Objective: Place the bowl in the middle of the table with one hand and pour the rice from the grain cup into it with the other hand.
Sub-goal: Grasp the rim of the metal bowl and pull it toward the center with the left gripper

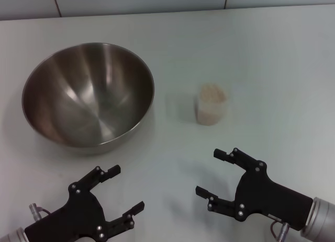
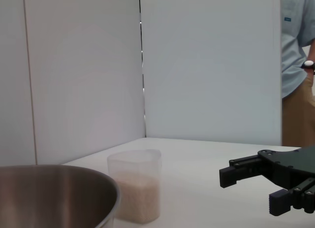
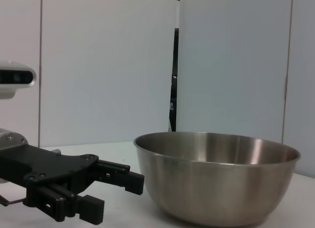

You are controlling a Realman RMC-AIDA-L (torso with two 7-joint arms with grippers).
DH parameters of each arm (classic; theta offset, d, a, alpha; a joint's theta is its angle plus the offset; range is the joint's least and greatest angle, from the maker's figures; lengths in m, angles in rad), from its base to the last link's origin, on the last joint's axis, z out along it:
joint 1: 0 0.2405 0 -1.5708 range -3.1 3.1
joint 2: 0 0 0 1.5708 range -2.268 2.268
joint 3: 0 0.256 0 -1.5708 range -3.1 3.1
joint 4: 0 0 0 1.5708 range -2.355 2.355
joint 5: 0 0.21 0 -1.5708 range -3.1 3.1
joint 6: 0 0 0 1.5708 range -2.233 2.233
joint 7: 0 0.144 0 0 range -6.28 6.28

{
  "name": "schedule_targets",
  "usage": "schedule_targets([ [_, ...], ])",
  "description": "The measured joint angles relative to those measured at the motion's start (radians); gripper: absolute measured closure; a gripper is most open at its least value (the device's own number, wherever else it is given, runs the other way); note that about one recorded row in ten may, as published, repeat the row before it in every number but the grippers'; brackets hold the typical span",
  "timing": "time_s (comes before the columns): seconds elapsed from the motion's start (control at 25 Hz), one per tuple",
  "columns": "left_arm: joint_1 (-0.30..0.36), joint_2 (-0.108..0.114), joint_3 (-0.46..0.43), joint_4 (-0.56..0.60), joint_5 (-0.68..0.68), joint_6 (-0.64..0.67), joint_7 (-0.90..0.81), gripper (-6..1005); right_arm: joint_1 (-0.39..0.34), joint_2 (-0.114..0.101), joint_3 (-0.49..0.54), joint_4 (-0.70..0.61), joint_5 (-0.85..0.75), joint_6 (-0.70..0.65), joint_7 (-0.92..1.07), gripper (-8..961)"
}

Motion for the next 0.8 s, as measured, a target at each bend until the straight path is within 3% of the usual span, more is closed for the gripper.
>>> schedule_targets([
  [0.44,0.002,0.000,-0.004,0.002,-0.004,0.015,0.002,167,0.005,0.000,0.000,0.000,0.000,0.000,-0.003,123],
  [0.56,0.066,0.000,-0.119,0.009,-0.008,0.195,0.066,170,0.005,0.002,0.000,0.000,0.000,0.000,-0.003,123],
  [0.64,0.066,0.000,-0.119,0.009,-0.008,0.195,0.066,172,0.005,0.002,0.000,0.000,0.000,0.000,-0.003,124],
  [0.68,0.094,0.001,-0.254,0.011,-0.011,0.284,0.053,173,0.005,0.003,0.000,-0.001,0.000,0.000,-0.003,124],
  [0.8,0.094,0.003,-0.365,0.032,-0.010,0.294,-0.044,176,0.007,0.003,0.000,-0.001,0.000,0.000,-0.003,124],
])
